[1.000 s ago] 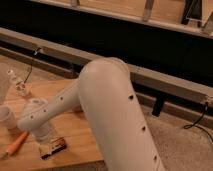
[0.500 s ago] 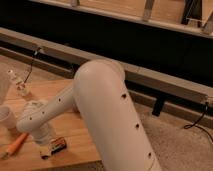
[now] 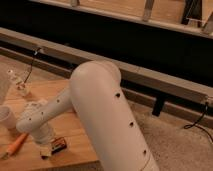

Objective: Place the eraser on the white sponge

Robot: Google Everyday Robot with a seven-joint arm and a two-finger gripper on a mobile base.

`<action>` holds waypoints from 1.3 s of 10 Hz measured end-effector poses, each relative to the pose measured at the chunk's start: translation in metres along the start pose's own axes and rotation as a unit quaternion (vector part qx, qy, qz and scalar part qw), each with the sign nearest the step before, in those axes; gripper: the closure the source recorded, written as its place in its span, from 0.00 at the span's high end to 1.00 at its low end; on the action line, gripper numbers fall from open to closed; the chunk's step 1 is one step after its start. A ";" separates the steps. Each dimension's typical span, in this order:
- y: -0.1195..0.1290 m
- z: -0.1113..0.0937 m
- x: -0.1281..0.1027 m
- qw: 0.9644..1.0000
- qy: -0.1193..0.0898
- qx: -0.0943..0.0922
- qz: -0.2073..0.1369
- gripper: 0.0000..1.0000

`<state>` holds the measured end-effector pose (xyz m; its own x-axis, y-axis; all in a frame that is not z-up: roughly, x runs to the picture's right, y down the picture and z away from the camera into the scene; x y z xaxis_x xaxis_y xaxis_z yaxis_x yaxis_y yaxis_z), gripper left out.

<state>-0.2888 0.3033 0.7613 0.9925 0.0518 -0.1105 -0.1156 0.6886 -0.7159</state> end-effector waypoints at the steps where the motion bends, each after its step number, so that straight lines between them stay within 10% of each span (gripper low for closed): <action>1: 0.000 0.001 0.000 1.000 0.001 -0.001 0.000 0.65; 8: -0.006 0.002 0.003 1.000 0.004 0.003 0.018 0.02; 10: -0.016 -0.002 0.003 0.998 0.001 0.015 0.054 0.00; 13: -0.048 -0.027 0.005 0.986 0.005 0.052 0.159 0.00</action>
<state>-0.2798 0.2511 0.7760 0.9064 0.2697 -0.3251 -0.4154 0.7091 -0.5697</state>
